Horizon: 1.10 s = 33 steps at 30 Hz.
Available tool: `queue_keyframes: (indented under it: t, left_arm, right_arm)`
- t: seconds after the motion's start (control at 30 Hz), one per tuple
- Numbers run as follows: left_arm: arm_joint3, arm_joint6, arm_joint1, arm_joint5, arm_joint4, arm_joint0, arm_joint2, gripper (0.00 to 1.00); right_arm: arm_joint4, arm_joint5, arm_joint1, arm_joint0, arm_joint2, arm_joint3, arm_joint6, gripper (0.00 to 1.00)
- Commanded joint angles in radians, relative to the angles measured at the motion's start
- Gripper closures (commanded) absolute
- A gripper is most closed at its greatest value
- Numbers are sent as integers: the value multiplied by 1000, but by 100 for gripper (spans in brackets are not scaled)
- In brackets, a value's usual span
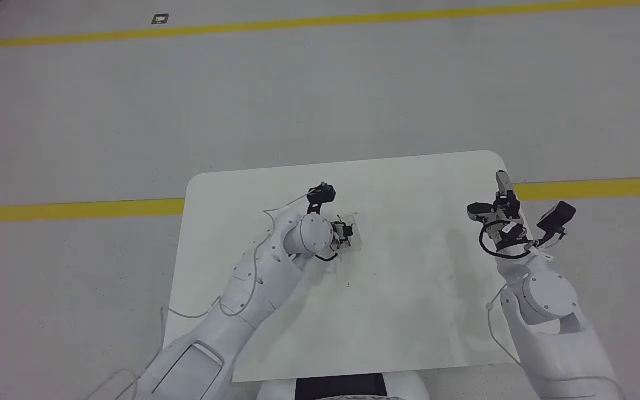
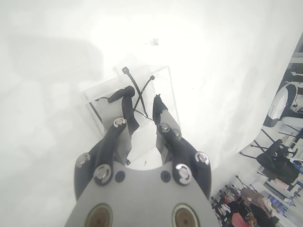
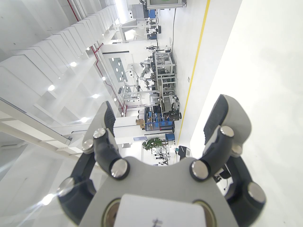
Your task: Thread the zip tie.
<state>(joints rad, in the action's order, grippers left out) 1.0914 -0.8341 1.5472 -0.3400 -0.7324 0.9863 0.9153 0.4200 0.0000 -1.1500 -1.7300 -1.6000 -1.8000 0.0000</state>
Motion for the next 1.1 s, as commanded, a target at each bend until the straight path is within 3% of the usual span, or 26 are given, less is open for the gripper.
queue_keyframes:
  t: [0.0, 0.07, 0.23, 0.5, 0.63, 0.73, 0.93, 1.07]
  left_arm:
    - [-7, -4, 5, 0, -8, 0, 10, 82]
    - [-16, -8, 12, 0, -15, -1, 22, 84]
    - [-29, -15, 25, 0, -34, -1, 41, 100]
    - [-25, -12, 45, 0, -55, 6, 67, 100]
    - [46, -29, 43, 0, -66, 36, 72, 100]
    - [127, -72, 33, 0, -75, 72, 77, 100]
    - [271, -151, -3, 28, -146, 148, 108, 100]
    - [339, -183, -27, 49, -220, 190, 134, 100]
  right_arm:
    - [0, 0, 0, 0, 0, 0, 0, 0]
    - [0, 0, 0, 0, 0, 0, 0, 0]
    - [0, 0, 0, 0, 0, 0, 0, 0]
    - [0, 0, 0, 0, 0, 0, 0, 0]
    - [0, 0, 0, 0, 0, 0, 0, 0]
    - [0, 0, 0, 0, 0, 0, 0, 0]
    - [0, 0, 0, 0, 0, 0, 0, 0]
    - [0, 0, 0, 0, 0, 0, 0, 0]
